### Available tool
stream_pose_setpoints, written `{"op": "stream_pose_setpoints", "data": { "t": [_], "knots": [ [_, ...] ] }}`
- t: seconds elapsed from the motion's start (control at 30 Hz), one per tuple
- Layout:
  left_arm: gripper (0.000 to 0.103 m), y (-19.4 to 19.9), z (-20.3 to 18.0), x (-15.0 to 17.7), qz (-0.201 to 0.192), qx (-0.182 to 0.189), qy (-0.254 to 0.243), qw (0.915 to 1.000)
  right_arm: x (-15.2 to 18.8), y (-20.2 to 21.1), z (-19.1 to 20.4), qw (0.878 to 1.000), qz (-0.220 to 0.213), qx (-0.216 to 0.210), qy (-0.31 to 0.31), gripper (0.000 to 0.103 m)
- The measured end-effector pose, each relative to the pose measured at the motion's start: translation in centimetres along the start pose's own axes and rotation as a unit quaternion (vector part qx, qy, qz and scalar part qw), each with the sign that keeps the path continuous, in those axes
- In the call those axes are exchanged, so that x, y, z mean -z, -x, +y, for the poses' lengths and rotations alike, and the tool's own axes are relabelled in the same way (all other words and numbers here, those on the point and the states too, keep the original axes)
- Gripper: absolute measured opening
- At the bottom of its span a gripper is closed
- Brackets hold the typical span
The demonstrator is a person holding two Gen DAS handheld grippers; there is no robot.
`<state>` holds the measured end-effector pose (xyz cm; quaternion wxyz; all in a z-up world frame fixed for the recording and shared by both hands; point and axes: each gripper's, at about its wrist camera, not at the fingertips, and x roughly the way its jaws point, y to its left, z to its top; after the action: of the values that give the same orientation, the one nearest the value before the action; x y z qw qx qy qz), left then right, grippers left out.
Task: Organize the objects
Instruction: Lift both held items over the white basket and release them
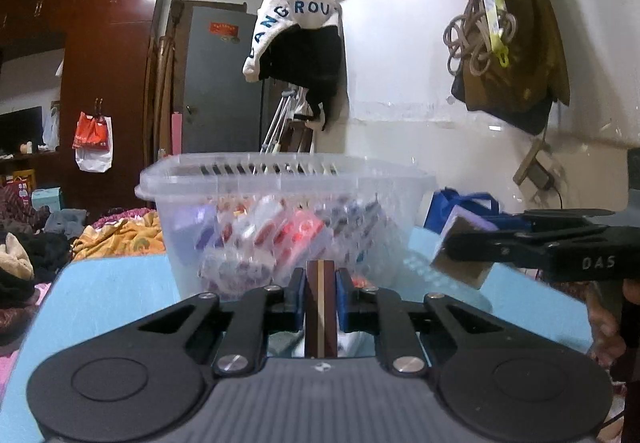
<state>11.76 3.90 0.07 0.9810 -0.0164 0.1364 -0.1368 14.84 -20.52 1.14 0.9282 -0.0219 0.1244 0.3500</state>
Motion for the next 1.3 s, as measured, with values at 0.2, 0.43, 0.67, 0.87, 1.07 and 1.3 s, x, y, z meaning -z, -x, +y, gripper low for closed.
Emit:
{"op": "stream_pose_setpoints", "data": {
  "t": [0.2,0.43,0.67,0.87,1.07,1.3],
  "knots": [
    [0.018,0.0,0.9,-7.5,-0.051,-0.01,0.021,0.9984,-5.9,0.6,0.4,0.999,-0.042,0.021,0.023,0.056],
    [0.018,-7.0,2.7,-14.5,-0.047,-0.06,0.055,0.9956,-11.9,-5.9,-0.3,0.995,-0.046,0.077,0.054,0.056],
    [0.054,-12.7,4.7,-13.5,0.029,-0.101,0.058,0.9928,-10.7,-12.3,-2.3,0.992,0.019,0.111,0.049,0.097],
    [0.086,-4.9,5.0,-11.2,-0.042,-0.061,0.061,0.9954,-8.5,-6.0,-2.1,0.996,-0.027,0.085,0.013,0.103],
    [0.09,-1.6,5.2,-6.9,-0.017,-0.094,0.044,0.9945,-4.6,-3.3,-2.5,0.995,0.02,0.102,-0.012,0.103],
    [0.09,-5.1,7.9,-3.1,0.068,-0.092,0.069,0.991,-0.2,-7.5,-1.8,0.991,0.107,0.071,-0.021,0.089]
  ]
}}
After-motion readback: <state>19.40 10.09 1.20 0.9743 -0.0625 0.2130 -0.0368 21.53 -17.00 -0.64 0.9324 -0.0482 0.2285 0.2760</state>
